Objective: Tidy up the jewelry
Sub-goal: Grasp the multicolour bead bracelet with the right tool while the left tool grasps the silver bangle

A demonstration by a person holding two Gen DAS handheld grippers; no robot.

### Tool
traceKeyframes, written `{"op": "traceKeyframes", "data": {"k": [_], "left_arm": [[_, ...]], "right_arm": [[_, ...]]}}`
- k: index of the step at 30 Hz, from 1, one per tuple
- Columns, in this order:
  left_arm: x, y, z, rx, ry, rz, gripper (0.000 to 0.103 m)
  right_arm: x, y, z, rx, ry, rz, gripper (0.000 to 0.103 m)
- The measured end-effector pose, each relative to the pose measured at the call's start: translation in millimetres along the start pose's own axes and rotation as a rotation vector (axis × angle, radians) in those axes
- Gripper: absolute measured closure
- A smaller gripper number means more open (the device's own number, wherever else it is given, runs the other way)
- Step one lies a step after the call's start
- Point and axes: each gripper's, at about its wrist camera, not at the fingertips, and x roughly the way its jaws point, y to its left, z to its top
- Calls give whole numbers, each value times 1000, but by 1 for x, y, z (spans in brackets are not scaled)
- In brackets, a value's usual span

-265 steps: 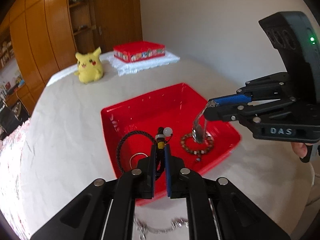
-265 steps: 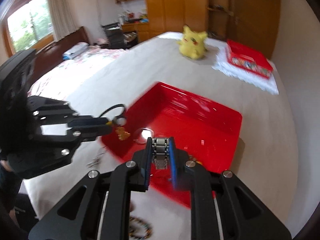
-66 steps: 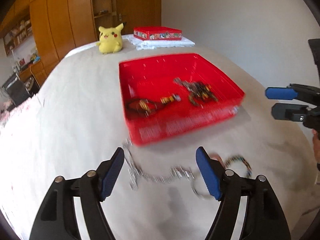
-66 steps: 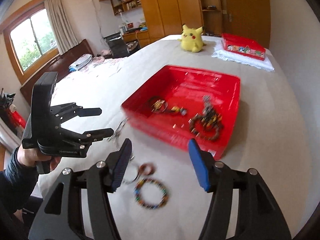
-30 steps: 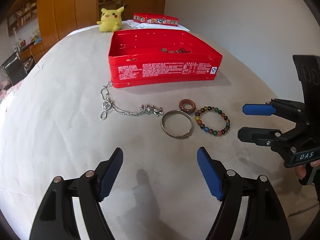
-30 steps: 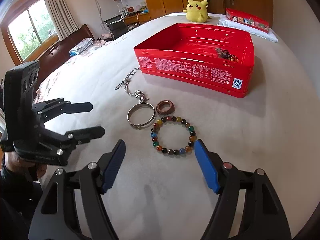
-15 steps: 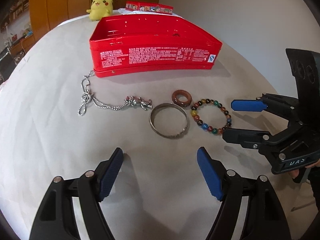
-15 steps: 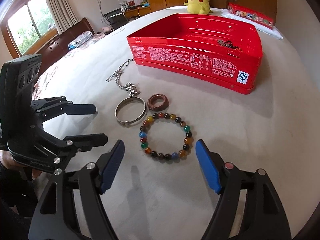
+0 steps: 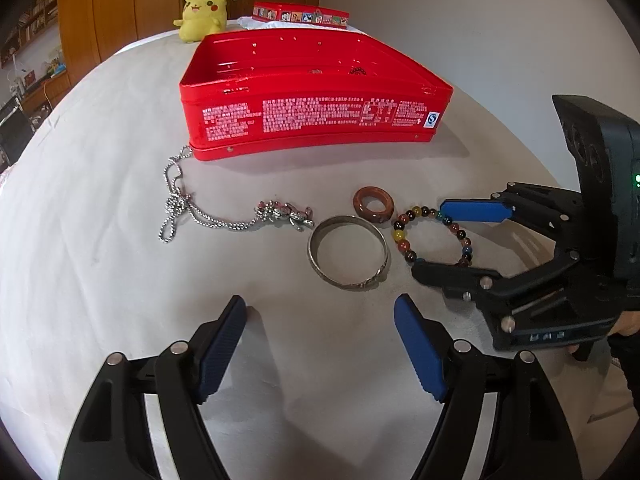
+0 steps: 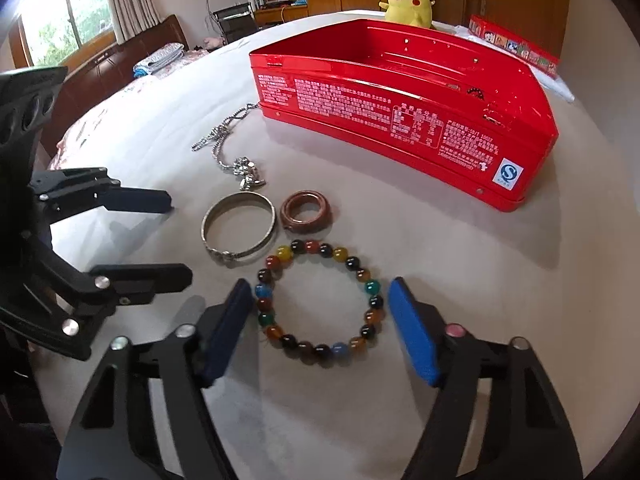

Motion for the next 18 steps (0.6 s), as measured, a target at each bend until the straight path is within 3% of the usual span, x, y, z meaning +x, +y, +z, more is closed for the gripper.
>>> {"op": "traceKeyframes", "data": {"k": [5, 7, 9, 18], "left_arm": [[1, 0, 1, -6, 1, -7, 26], [0, 0, 2, -8, 1, -14, 26], [0, -1, 3, -8, 3, -20, 26], [13, -8, 13, -2, 12, -19, 23]], "right_arm": [[-1, -7, -1, 4, 4, -5, 59], [-2, -9, -2, 2, 7, -6, 77], [-5, -11, -2, 8, 13, 0, 88], [-16, -16, -12, 54, 5, 40, 89]]}}
